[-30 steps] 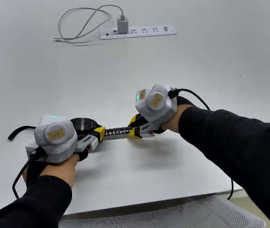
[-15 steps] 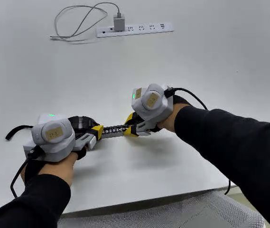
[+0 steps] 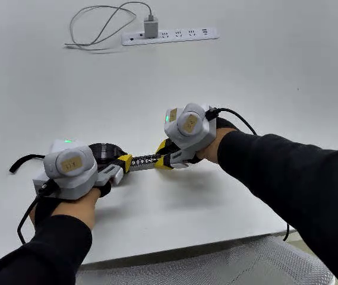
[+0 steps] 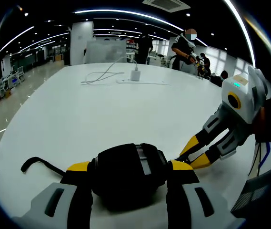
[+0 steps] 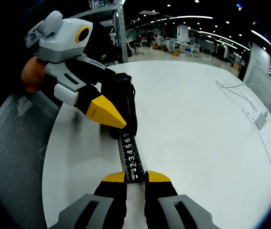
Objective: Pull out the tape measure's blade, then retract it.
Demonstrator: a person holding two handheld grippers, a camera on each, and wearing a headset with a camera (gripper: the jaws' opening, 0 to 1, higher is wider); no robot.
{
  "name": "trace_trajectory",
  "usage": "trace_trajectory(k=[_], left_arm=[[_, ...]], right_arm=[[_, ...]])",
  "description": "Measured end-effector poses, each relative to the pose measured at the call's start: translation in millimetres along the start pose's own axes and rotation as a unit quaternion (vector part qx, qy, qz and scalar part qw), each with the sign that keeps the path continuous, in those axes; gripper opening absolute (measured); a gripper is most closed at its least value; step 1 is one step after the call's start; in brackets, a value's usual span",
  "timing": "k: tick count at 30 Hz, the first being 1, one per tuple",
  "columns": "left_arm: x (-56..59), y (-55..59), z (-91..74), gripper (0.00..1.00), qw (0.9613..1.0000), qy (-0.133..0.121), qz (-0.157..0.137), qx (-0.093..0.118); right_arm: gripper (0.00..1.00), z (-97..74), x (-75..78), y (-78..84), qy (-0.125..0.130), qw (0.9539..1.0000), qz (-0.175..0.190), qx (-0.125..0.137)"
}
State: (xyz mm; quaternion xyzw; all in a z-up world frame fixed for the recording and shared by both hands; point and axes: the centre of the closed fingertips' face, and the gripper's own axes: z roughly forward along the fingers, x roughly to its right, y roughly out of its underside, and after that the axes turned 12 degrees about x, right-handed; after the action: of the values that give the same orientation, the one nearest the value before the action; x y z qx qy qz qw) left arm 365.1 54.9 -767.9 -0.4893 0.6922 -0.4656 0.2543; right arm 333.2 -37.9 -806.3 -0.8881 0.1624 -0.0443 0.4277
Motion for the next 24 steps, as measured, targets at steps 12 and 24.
trace_trajectory(k=[12, 24], left_arm=[[-1.0, 0.6, 2.0, 0.58, 1.0, 0.001, 0.001, -0.001], [-1.5, 1.1, 3.1, 0.58, 1.0, 0.0, -0.002, -0.003]], right_arm=[[0.1, 2.0, -1.8, -2.1, 0.003, 1.0, -0.001, 0.001], [0.1, 7.5, -2.2, -6.2, -0.001, 1.0, -0.002, 0.006]])
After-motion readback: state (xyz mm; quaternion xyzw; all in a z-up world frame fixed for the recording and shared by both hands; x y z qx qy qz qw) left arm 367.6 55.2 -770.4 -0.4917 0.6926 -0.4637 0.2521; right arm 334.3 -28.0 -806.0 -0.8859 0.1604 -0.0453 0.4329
